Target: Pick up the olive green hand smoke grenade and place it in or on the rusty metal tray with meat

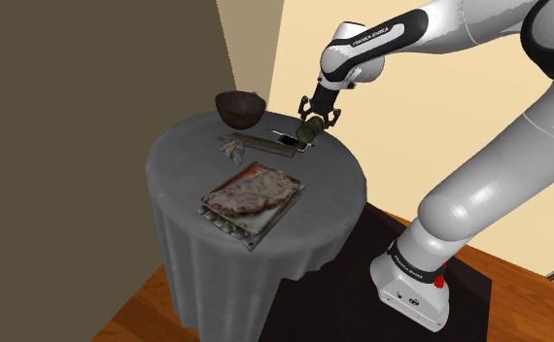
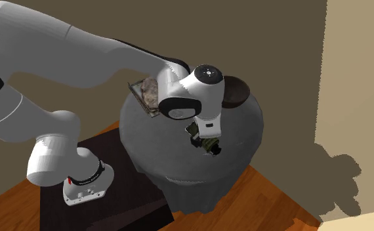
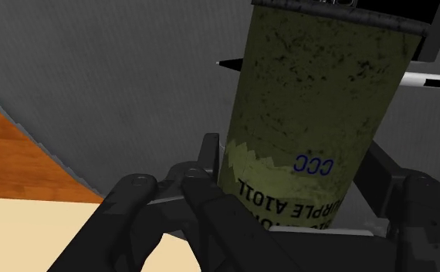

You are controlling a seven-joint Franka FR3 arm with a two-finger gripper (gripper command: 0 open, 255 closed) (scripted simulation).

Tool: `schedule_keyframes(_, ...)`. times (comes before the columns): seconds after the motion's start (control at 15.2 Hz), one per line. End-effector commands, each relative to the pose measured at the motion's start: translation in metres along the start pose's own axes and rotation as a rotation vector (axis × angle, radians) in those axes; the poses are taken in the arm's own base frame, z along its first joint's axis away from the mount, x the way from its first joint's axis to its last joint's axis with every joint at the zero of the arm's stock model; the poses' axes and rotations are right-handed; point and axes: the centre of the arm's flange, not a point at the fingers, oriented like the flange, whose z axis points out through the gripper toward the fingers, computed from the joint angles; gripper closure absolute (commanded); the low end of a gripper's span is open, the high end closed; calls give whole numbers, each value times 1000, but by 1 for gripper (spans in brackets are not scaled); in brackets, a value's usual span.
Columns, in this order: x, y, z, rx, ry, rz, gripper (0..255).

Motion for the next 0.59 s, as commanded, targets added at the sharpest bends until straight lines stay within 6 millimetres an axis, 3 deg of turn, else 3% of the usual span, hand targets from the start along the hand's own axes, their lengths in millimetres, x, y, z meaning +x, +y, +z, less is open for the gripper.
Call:
schedule_keyframes(0.0, 0, -1, -9, 0, 0, 0, 255)
schedule_keyframes(0.53, 0, -5, -51, 0, 0, 0, 255)
